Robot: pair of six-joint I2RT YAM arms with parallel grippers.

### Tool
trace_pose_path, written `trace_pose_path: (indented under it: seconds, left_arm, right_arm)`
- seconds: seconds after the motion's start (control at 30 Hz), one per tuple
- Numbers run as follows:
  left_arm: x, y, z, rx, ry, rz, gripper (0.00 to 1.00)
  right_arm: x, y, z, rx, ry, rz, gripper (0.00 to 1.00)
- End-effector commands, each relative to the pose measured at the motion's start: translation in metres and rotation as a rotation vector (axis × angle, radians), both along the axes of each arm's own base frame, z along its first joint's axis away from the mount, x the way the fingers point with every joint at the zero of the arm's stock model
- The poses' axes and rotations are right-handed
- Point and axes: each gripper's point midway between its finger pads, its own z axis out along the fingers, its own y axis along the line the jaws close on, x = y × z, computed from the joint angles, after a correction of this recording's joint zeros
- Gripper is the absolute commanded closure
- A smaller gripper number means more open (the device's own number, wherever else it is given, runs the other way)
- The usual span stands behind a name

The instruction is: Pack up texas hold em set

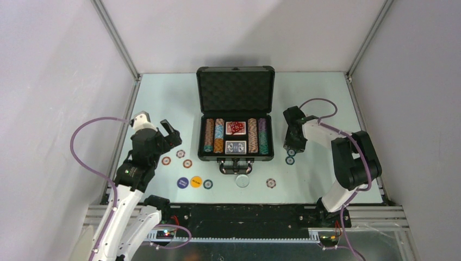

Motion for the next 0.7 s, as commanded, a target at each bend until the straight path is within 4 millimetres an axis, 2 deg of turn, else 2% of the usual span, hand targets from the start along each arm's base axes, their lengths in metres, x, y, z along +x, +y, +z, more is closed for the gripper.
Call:
trace_pose_path:
  seconds: [0.0, 0.13, 0.3, 0.43, 0.57, 0.67]
  left_arm:
    - [0.004, 0.000, 0.019, 0.003, -0.048, -0.008, 0.02]
    - [0.004, 0.000, 0.018, 0.002, -0.046, -0.009, 0.02]
    - [0.004, 0.000, 0.018, 0.000, -0.044, -0.010, 0.02]
    - [0.004, 0.000, 0.017, 0.000, -0.042, -0.011, 0.02]
    - [0.004, 0.000, 0.017, -0.002, -0.044, -0.009, 0.02]
    - [0.004, 0.000, 0.017, -0.003, -0.043, -0.009, 0.02]
  right_arm:
    - [-0.017, 0.005, -0.011, 0.001, 0.063, 0.023, 0.59]
    - [-0.009, 0.001, 0.007, 0.004, -0.003, 0.008, 0.60]
    - [0.001, -0.004, 0.040, 0.002, -0.085, 0.009, 0.59]
    - [0.003, -0.004, 0.060, 0.011, -0.136, 0.020, 0.59]
    - [-0.004, -0.003, 0.067, 0.012, -0.136, 0.025, 0.57]
    - [-0.010, -0.003, 0.060, 0.013, -0.124, 0.020, 0.57]
